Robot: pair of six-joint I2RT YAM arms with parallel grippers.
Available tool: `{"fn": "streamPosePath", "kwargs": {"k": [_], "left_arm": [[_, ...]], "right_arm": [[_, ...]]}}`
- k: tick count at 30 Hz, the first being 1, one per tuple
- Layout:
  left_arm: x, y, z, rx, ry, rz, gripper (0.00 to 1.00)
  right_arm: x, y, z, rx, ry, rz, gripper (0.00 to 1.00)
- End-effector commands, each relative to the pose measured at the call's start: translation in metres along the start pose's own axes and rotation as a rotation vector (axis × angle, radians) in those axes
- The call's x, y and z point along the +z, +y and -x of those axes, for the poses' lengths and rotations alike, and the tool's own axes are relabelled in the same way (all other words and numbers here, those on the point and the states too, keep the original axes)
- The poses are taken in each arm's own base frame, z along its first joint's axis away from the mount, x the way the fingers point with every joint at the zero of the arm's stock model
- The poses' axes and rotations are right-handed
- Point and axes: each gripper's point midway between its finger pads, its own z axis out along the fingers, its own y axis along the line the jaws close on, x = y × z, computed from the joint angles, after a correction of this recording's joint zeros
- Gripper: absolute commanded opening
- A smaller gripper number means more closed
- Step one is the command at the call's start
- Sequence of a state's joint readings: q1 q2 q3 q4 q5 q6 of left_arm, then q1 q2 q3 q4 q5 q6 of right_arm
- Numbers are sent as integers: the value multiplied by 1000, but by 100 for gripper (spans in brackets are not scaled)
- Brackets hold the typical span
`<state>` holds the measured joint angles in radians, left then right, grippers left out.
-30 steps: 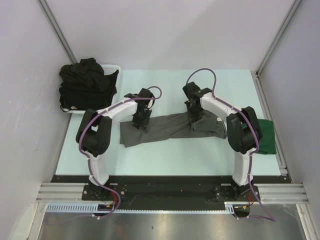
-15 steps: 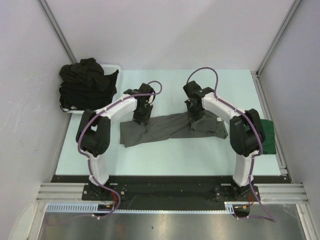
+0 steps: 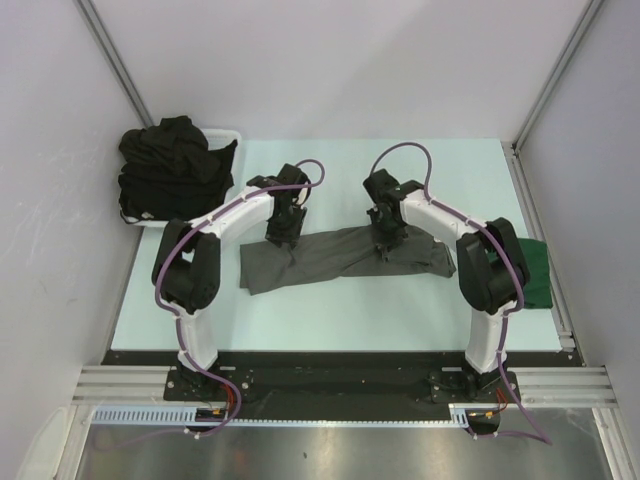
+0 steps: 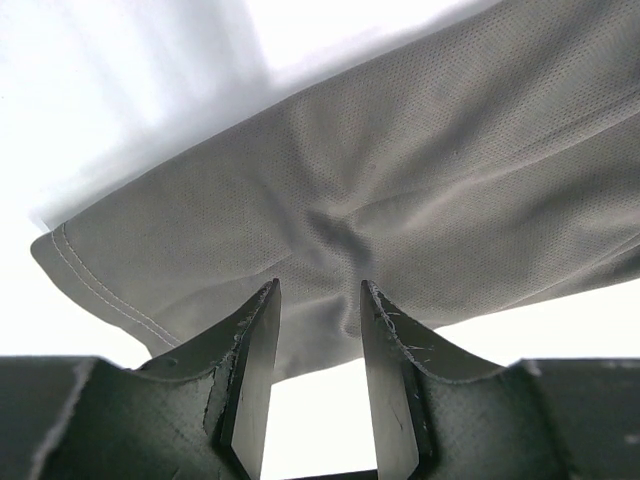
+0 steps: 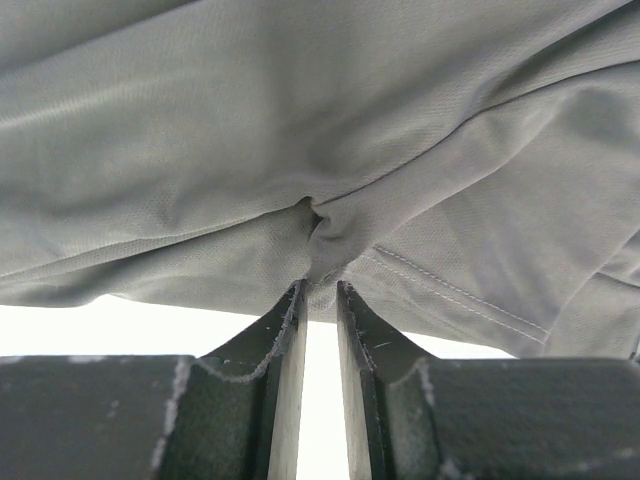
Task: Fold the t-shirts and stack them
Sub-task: Fold the other side of the tshirt into a rectangle
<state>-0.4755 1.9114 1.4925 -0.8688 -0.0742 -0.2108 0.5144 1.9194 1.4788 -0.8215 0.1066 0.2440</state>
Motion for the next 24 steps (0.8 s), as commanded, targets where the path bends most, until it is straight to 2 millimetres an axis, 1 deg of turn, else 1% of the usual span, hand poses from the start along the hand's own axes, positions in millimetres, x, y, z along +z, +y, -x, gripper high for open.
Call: {"fn": "streamPosePath", "kwargs": {"k": [1, 5, 10, 11, 13, 17, 21, 24], "left_arm": [[-16, -4, 12, 19, -45, -23, 43], [-16, -4, 10, 20, -40, -23, 43], [-15, -4, 7, 18, -37, -24, 43], [-15, -4, 7, 16, -35, -24, 43], [-16, -3, 7, 16, -39, -22, 43], [-18, -3, 7, 17, -39, -19, 43], [-18, -3, 6, 17, -39, -18, 43], [-17, -2, 5, 18, -35, -16, 43]], "right_arm": [[-7, 9, 1, 5, -28, 27, 23], [-8, 12, -1, -4, -32, 32, 22], [-2, 9, -3, -16, -28, 19, 21], [-1, 8, -3, -17, -27, 13, 17], [2, 6, -3, -29, -29, 1, 13], [7, 4, -3, -39, -27, -13, 0], [7, 3, 0, -39, -36, -21, 0], [-3, 4, 6, -37, -55, -12, 0]]}}
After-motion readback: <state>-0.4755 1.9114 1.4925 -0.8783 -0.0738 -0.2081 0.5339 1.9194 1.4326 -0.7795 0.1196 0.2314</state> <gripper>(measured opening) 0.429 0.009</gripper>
